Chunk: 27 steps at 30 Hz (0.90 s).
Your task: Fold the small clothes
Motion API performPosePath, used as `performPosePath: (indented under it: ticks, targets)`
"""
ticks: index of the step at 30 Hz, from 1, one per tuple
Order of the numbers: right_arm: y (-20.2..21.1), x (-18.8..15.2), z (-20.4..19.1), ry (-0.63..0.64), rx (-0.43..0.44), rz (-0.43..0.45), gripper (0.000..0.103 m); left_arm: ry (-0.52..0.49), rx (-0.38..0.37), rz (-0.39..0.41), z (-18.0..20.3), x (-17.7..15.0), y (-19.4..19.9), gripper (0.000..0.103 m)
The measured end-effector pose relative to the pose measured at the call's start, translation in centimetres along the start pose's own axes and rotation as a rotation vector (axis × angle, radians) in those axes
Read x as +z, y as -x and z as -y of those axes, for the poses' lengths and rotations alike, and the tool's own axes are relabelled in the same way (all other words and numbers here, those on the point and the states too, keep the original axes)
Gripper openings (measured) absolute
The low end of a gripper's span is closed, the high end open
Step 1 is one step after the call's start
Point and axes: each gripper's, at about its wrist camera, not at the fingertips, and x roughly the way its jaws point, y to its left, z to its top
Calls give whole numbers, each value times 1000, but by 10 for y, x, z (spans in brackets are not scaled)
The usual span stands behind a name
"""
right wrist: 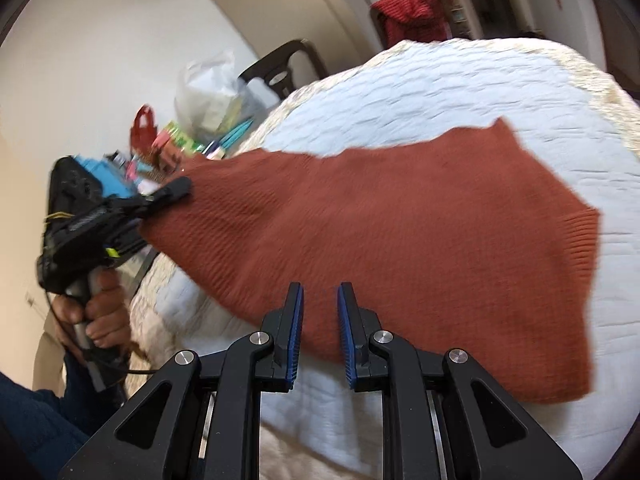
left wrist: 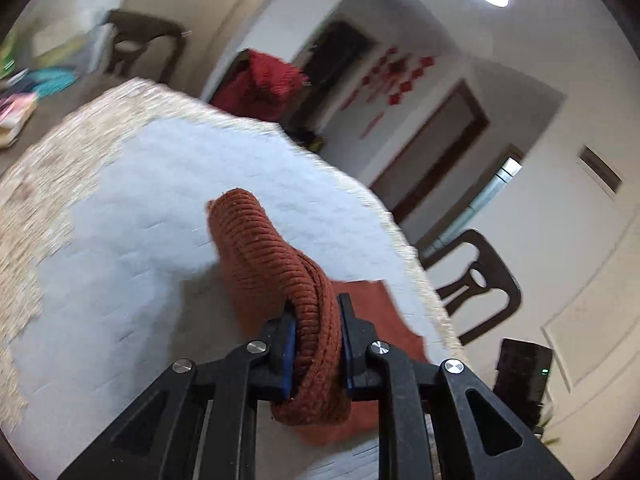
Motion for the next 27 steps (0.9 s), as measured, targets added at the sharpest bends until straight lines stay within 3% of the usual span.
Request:
performPosePath:
  ticks: [5,13,14,16,19,20,22,27]
  targets:
    - [25,0,22,-49,-56,55,18,-80,-94,-51,44,2,-33,19]
    - [52,-6,51,-146,-107,105,18,-125,-144,-331,64,-52,-120,19]
    - [55,-7,53,-159,-107,110,18,-143,-148,-324,67,-54,-118,20]
    - [58,-6,56,-176,-100,119,18,-156,-184,-311,72,-50,-109,34]
    - [65,-5,61,-196,-64,139,22,-169,-223,-243,77,-37,-81,34]
    - [67,-5,62,-204,-41,146,25,-178,-212,-211,77,-31,-74,34]
    - [66,-3,60,-213,3,156,44,-177,-175,-150,68,-20,-57,35]
    - [46,3,51,-233,133,108,44,-147,-38,-109,38,-18,-47,35]
